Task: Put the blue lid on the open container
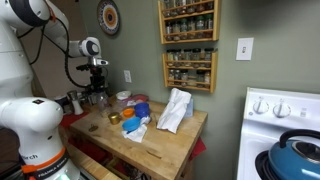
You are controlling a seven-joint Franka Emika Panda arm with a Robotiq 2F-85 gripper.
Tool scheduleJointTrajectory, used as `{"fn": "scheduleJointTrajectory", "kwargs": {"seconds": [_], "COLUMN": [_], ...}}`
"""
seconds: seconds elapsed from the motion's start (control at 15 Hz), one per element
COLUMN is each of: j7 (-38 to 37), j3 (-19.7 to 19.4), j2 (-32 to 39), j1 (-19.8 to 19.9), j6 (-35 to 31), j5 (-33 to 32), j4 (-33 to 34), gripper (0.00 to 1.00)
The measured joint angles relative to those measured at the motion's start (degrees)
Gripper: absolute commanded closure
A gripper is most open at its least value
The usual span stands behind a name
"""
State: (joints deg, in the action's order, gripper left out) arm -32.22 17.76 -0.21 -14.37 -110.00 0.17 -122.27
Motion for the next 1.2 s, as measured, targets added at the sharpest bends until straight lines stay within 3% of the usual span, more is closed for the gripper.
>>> {"fn": "scheduleJointTrajectory", "kwargs": {"seconds": [1.2], "j7": [1.06], "j3": [-0.34], "j2": [1.21], "j1": [-0.05], "j6": [2.39], "j5": [-0.15], "j4": [1.15], "gripper": [0.55]}}
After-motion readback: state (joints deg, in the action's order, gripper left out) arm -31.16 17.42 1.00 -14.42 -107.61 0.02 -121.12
